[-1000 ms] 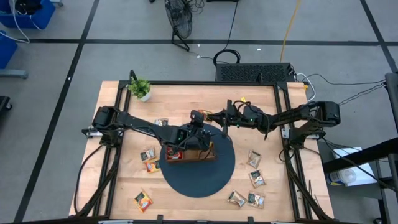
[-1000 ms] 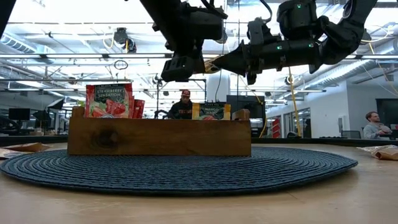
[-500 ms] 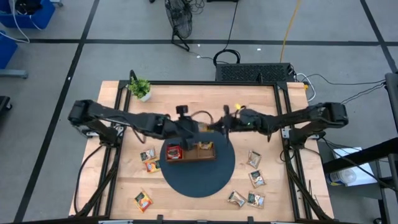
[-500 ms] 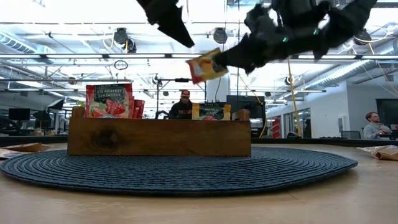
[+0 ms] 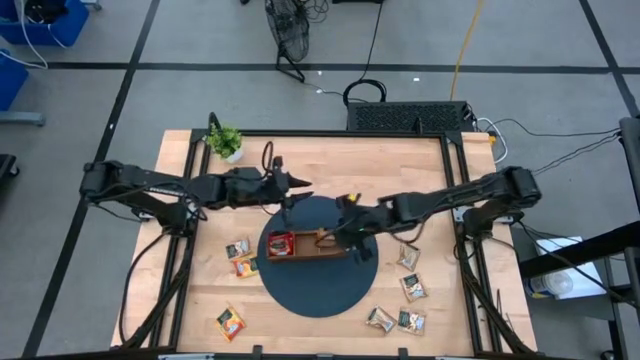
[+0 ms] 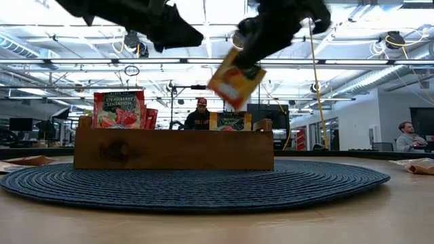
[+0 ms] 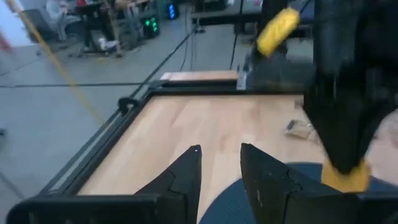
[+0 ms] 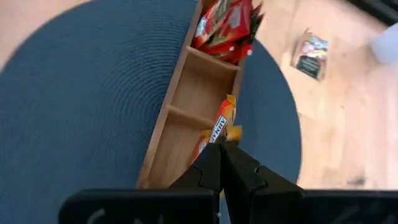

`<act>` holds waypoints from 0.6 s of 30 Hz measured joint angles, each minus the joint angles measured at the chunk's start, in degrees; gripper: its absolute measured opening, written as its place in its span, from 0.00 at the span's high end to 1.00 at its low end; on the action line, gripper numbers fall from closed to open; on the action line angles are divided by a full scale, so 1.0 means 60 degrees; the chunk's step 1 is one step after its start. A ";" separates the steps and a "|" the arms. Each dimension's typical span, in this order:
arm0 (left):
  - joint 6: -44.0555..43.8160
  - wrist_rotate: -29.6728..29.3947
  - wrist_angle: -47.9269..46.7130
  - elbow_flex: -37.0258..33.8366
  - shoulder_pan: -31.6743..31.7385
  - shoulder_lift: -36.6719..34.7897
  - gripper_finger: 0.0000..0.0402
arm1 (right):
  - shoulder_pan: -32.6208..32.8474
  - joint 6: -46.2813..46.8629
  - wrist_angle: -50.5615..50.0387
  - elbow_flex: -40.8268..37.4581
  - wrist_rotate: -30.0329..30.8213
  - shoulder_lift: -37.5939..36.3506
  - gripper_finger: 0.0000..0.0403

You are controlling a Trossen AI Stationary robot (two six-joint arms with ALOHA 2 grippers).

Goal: Pick & Place Tea
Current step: Put the top yellow tea bag into the right section of the wooden organizer

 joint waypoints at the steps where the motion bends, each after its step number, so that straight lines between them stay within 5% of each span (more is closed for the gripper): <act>1: -0.0068 0.0161 0.0406 -0.0160 0.0075 0.0017 0.71 | 0.0000 0.0015 -0.0260 0.0214 -0.0023 0.0207 1.00; 10: -0.0295 0.0360 0.0691 -0.0655 0.0397 0.0013 0.71 | 0.0000 0.0191 -0.2319 0.1815 -0.0468 0.1918 1.00; 18: -0.0039 0.0396 0.0625 -0.0655 0.0407 0.0024 0.71 | -0.0172 0.0331 -0.2461 0.1959 -0.0428 0.2163 1.00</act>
